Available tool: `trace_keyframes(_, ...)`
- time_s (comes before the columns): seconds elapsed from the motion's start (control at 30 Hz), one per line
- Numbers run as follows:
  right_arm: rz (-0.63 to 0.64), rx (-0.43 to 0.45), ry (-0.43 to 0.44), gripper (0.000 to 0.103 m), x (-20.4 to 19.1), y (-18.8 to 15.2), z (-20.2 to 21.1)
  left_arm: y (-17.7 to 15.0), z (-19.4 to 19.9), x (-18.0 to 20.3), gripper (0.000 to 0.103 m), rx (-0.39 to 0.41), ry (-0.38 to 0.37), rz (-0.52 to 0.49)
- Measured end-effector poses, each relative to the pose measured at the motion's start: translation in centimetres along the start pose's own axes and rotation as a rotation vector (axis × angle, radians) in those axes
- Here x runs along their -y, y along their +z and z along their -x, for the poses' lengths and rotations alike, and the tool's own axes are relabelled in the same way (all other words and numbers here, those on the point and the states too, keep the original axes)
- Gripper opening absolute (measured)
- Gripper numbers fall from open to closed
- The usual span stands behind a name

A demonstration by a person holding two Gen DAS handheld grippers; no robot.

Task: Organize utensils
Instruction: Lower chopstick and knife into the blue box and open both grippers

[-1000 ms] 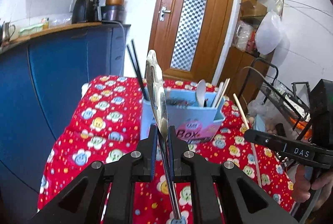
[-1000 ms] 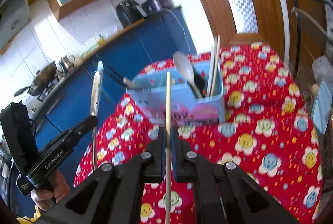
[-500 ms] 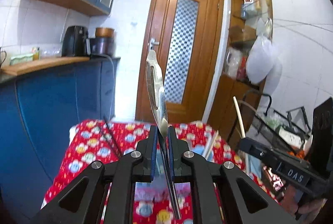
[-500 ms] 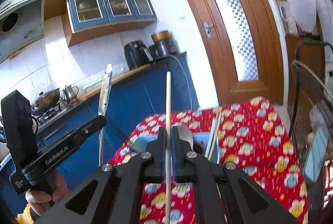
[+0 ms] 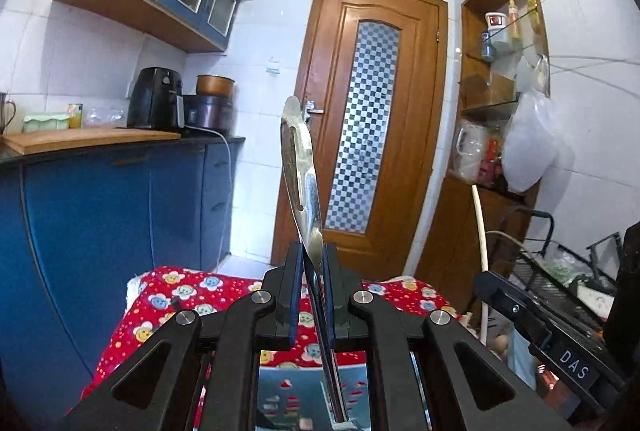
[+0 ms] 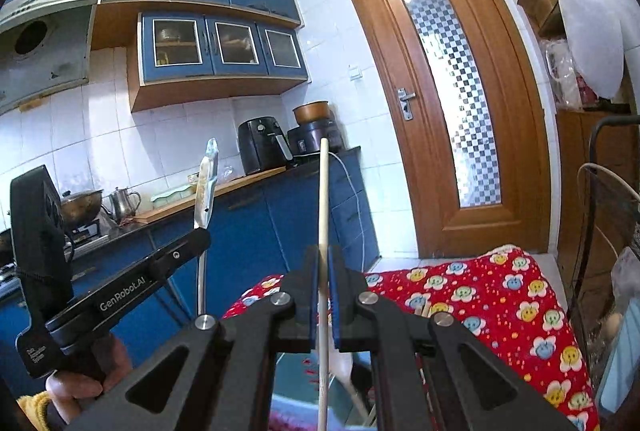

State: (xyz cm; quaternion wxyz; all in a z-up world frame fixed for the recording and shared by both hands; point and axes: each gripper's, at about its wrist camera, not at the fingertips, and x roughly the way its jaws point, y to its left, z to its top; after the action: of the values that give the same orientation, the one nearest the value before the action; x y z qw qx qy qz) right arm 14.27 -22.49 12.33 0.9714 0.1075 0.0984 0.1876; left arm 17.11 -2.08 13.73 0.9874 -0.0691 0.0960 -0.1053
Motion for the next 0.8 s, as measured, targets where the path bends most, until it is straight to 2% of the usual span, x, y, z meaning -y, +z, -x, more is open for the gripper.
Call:
trace_keyframes(0.3, 0.035, 0.010, -0.019, 0.006, 0.8, -1.2, -2.7, -1.9, -0.9, -0.6, 0.010, 0.033, 0.032, -0.049)
trace_keyframes(0.57, 0.057, 0.004, -0.029, 0.006, 1.1, -2.3, -3.0, -3.1, -0.9, -1.4, 0.010, 0.047, 0.032, -0.030)
trace_keyframes(0.8, 0.057, -0.042, -0.030, 0.006, 1.1, -3.3, -3.0, -3.5, -0.4, -1.9, 0.010, 0.050, 0.025, -0.016)
